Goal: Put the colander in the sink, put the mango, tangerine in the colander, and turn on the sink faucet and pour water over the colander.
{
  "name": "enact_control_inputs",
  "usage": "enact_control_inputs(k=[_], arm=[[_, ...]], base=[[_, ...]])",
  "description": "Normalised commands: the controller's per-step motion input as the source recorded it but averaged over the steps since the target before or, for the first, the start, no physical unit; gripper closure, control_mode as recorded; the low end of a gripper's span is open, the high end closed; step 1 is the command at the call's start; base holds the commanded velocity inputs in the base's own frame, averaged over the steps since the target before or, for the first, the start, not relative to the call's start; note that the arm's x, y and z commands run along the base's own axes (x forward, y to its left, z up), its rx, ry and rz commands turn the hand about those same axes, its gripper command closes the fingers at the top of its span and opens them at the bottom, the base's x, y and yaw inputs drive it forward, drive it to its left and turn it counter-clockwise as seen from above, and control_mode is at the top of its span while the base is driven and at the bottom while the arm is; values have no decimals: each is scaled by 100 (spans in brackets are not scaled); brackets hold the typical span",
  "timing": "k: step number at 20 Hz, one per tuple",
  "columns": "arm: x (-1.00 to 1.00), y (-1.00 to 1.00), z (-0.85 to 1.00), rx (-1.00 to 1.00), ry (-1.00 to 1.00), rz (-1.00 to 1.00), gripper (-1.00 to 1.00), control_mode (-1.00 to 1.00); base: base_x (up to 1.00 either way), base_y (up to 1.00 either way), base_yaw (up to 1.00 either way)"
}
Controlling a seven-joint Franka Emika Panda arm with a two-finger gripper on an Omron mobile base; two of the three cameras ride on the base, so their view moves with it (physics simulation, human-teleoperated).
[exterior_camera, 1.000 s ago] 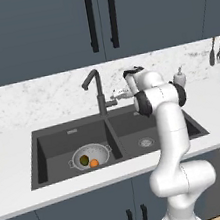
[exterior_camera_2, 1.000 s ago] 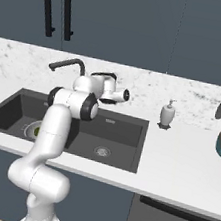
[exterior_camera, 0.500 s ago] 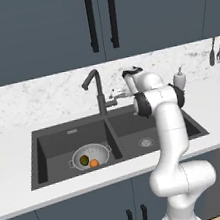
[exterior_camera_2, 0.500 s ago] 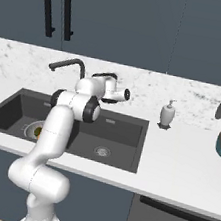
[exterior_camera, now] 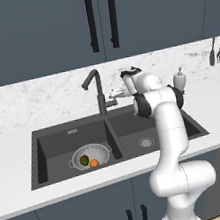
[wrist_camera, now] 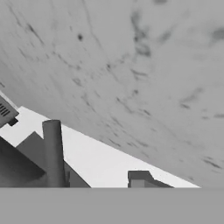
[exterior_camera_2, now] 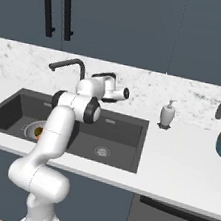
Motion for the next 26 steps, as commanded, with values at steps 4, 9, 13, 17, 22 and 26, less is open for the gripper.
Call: enact_control_inputs(k=[4,9,13,17,22,26], arm=[[0,-60,0,-4,0,-14,100,-100],[0,-83,0,-4,2,-17,100,-100],[0,-95,-1,-3,4,-20,100,-100],[0,-100,-4,-2,8,-21,100,-100],[0,-100,-2,-1,9,-20,100,-100],[-1,-100,-3,0,9,-19,100,-100]], base=[[0,0,0],[0,0,0],[0,0,0],[0,0,0],[0,0,0],[0,0,0]])
